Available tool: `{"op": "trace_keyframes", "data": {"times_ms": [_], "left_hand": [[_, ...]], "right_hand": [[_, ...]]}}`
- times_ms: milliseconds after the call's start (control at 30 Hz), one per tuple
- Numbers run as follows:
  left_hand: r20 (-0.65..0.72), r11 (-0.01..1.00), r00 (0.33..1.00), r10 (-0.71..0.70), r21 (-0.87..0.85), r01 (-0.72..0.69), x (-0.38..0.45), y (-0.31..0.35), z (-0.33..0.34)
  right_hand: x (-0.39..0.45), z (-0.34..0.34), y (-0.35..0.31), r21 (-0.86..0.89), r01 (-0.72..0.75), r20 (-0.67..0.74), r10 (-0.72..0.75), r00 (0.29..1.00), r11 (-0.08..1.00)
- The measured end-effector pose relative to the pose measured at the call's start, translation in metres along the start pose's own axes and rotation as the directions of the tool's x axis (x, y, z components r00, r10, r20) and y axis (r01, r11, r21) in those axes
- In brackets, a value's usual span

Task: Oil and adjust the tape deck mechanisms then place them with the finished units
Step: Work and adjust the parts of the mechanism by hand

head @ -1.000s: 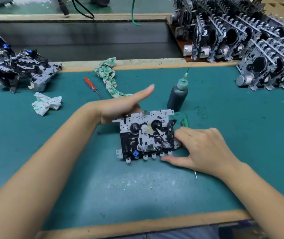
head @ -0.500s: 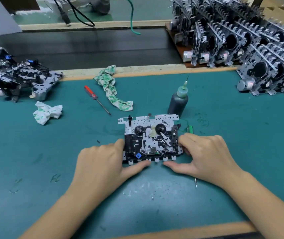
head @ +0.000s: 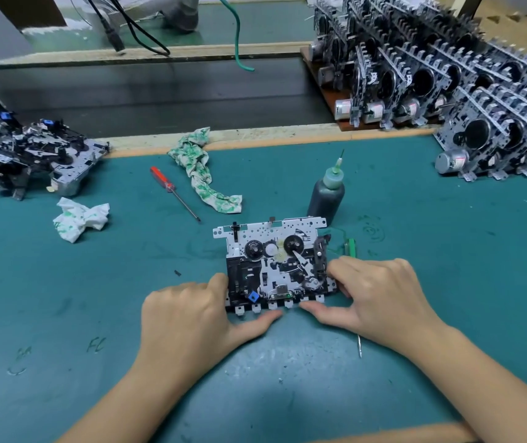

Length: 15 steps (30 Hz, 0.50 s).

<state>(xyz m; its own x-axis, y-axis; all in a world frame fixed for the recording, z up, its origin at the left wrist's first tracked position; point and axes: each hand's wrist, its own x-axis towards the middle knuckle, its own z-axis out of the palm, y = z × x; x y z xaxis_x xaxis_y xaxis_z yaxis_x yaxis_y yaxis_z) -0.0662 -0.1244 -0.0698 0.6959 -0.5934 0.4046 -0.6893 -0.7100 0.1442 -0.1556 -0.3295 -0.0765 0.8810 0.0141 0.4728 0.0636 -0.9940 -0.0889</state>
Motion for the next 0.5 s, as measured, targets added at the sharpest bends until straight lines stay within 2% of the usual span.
{"op": "trace_keyframes", "data": {"times_ms": [200,500], "left_hand": [[-0.07,0.999,0.997,0.028,0.023,-0.026,0.005,-0.004,0.004],[0.007,0.995,0.997,0.072,-0.075,-0.072,0.006,-0.01,0.005]], "right_hand": [[0.001,0.0,0.001,0.147,0.044,0.022,-0.048,0.999,0.988],[0.0,0.003,0.0,0.097,-0.02,-0.025,0.023,0.999,0.995]]}}
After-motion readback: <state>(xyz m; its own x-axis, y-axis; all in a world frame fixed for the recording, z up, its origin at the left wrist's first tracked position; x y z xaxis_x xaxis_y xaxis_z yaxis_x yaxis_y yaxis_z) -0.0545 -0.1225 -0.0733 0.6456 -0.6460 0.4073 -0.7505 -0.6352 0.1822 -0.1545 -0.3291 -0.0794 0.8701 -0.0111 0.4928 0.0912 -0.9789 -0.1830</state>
